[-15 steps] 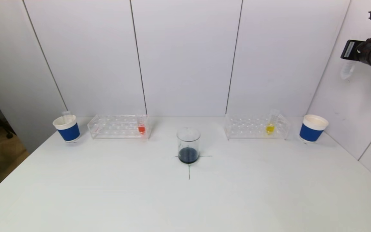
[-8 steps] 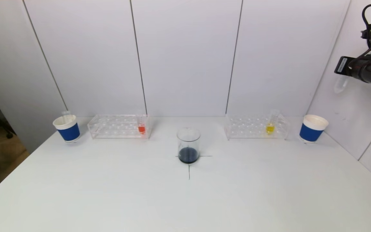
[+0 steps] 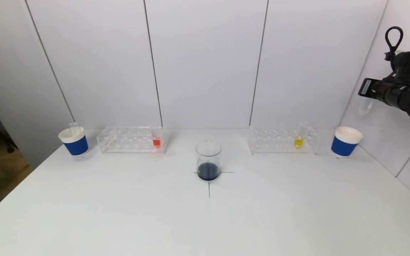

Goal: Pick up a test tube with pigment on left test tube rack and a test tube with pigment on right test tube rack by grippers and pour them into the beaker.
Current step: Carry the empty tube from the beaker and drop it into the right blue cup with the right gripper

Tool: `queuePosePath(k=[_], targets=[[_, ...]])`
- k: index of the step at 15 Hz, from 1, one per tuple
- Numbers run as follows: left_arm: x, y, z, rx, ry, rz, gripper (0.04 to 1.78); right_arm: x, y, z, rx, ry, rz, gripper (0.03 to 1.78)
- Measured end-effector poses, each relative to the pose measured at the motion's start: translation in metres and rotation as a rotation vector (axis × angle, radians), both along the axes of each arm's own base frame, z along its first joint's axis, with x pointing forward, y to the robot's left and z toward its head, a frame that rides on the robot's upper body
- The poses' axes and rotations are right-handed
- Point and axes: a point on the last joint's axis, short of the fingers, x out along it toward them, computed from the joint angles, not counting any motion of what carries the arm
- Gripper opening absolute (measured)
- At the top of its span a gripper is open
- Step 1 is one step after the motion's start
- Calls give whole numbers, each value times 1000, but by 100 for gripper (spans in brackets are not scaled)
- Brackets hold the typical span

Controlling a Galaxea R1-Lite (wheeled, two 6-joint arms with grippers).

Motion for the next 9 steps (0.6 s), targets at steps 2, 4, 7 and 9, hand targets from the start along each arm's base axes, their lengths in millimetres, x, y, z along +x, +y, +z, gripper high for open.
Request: queuePosePath(k=[2, 4, 7, 9], targets=[[0, 0, 0, 0, 0, 0, 176, 1, 0, -8, 1, 7, 1, 51], [0, 0, 0, 0, 0, 0, 176, 2, 0, -14, 4, 19, 1, 51], [0, 0, 0, 0, 0, 0, 176, 0, 1, -26, 13, 52, 4, 51], [0, 0, 0, 0, 0, 0, 176, -1, 3, -32, 9, 44, 9, 51]])
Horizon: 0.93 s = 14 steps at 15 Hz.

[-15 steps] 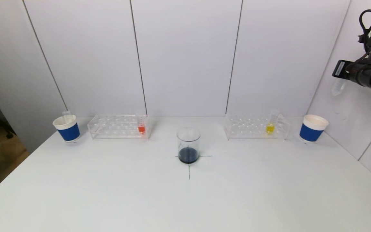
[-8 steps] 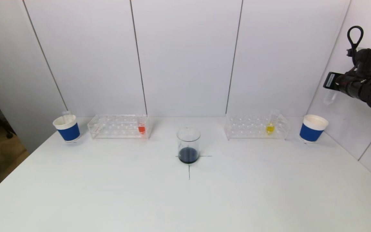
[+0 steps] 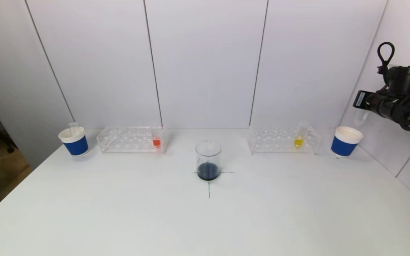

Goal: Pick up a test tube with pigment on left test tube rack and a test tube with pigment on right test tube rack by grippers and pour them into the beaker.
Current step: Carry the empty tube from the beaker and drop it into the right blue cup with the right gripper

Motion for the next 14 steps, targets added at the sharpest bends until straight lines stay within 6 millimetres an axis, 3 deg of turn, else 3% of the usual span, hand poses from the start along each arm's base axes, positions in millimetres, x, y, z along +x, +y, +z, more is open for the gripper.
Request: queuePosePath(k=[14], targets=[[0, 0, 0, 1, 0, 0, 176, 8, 10, -46, 18, 82, 25, 51]])
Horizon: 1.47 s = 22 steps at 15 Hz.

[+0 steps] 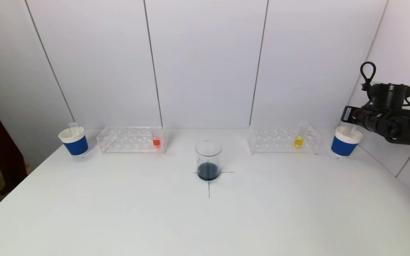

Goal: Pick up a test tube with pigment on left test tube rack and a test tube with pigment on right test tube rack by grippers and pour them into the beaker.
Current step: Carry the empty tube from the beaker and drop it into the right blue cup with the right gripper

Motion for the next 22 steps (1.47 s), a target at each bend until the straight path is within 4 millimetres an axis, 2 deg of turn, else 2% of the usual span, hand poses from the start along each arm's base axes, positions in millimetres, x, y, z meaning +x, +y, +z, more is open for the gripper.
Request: queuePosePath(k=[9, 22], targets=[[0, 0, 0, -1, 0, 0, 176, 1, 0, -24, 5, 35, 0, 51], [0, 0, 0, 0, 0, 0, 176, -2, 1, -27, 0, 20, 1, 51]])
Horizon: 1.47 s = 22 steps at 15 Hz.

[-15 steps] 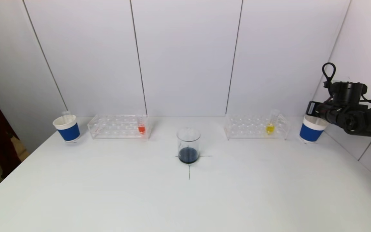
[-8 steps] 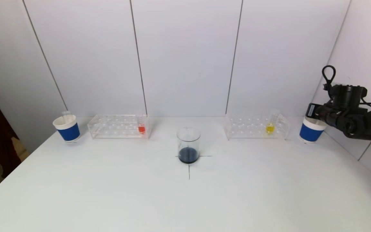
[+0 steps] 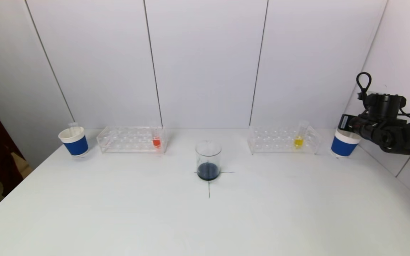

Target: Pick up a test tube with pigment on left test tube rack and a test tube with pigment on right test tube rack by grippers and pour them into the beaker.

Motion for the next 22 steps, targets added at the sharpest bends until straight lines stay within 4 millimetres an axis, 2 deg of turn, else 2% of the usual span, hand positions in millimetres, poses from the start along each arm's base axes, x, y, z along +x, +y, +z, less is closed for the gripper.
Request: queuePosePath(k=[3, 5, 10, 13, 15, 18, 22], targets=[[0, 0, 0, 0, 0, 0, 176, 0, 0, 0, 1, -1, 0, 58], [0, 0, 0, 0, 0, 0, 176, 0, 0, 1, 1, -1, 1, 72], [0, 0, 0, 0, 0, 0, 176, -1, 0, 1, 2, 1, 0, 145], [0, 0, 0, 0, 0, 0, 176, -4, 2, 5, 2, -5, 0, 171], [0, 0, 0, 0, 0, 0, 176, -11, 7, 12, 2, -8, 8, 177], [0, 0, 0, 0, 0, 0, 176, -31, 24, 23, -1, 3, 29, 177], [0, 0, 0, 0, 0, 0, 176, -75, 53, 37, -13, -12, 79, 177]])
